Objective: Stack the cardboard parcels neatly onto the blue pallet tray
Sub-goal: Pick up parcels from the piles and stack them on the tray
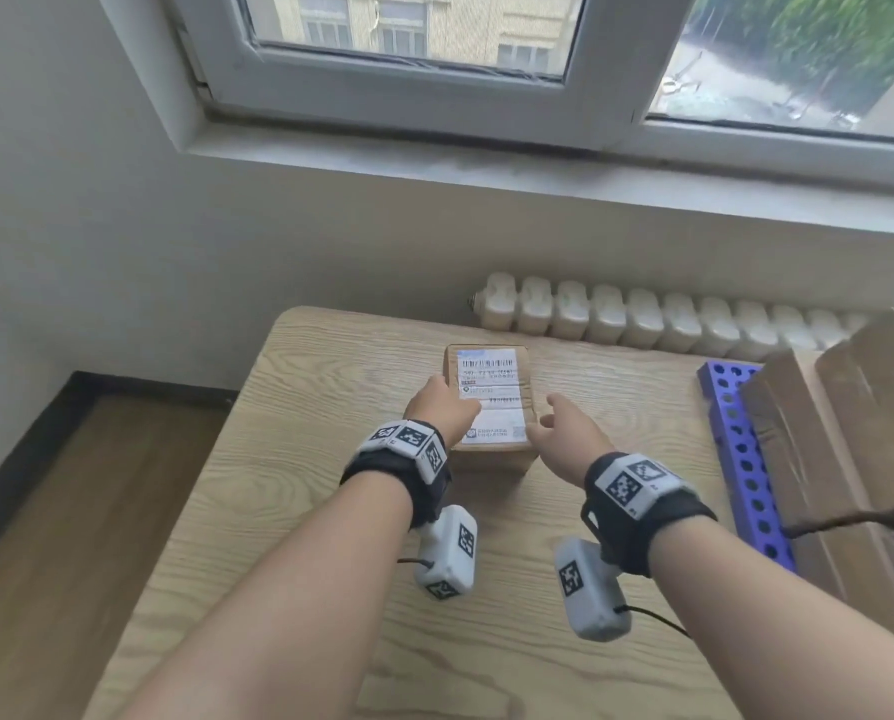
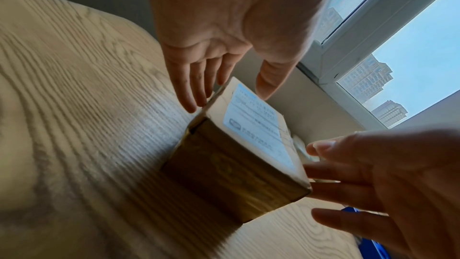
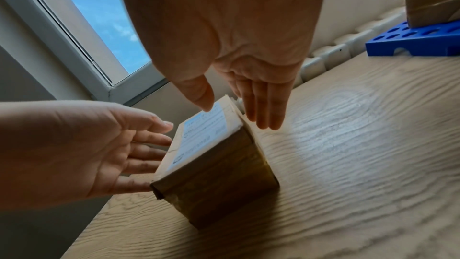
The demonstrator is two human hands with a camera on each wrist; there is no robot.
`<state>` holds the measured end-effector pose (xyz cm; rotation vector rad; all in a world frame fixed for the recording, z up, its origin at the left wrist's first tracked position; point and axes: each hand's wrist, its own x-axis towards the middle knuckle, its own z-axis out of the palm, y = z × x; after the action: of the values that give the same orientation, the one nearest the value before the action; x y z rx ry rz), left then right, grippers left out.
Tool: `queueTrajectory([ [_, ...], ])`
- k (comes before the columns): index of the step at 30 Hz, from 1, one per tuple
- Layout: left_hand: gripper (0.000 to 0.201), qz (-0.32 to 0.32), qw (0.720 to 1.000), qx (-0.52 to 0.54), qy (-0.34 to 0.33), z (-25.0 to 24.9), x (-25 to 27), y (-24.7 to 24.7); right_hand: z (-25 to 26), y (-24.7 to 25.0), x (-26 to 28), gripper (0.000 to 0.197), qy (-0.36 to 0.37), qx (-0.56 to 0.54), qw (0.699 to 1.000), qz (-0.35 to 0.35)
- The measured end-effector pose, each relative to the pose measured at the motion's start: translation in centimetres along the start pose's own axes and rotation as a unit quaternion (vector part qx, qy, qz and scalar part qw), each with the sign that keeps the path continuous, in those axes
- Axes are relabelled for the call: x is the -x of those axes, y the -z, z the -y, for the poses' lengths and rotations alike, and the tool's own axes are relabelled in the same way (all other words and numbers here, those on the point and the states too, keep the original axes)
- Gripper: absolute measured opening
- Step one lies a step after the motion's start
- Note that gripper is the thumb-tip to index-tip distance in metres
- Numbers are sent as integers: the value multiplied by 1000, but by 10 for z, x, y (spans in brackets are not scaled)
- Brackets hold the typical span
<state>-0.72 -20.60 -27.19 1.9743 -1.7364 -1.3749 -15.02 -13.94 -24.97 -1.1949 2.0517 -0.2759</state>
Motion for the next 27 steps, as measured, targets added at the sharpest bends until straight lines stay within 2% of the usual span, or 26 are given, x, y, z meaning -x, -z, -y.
queueTrajectory([
  [4, 39, 0, 1000, 19, 16, 6, -2, -4, -4, -4, -5, 59, -8, -28, 1000, 0],
  [10, 46, -10, 997, 69, 44, 18, 1, -9, -12, -5, -3, 53, -7, -31, 1000, -1],
  [12, 36, -12, 996, 69, 53, 23, 6, -14, -19, -8, 1, 50, -10, -22, 1000, 2],
  [14, 13, -13, 996, 70, 57, 31, 11, -22, -28, -11, 7, 47, -13, -17, 1000, 13],
  [16, 6, -7, 995, 77, 63, 38, 19, -30, -37, -14, 14, 42, -16, -15, 999, 27],
  [22, 23, 21, 988, 121, 93, 48, 48, -52, -68, -20, 32, 45, -18, -22, 998, 53],
  [25, 22, 14, 986, 134, 102, 51, 67, -61, -82, -19, 48, 46, -9, -21, 998, 56],
  [27, 35, 0, 983, 148, 106, 54, 82, -69, -92, -17, 62, 46, 4, -20, 998, 54],
])
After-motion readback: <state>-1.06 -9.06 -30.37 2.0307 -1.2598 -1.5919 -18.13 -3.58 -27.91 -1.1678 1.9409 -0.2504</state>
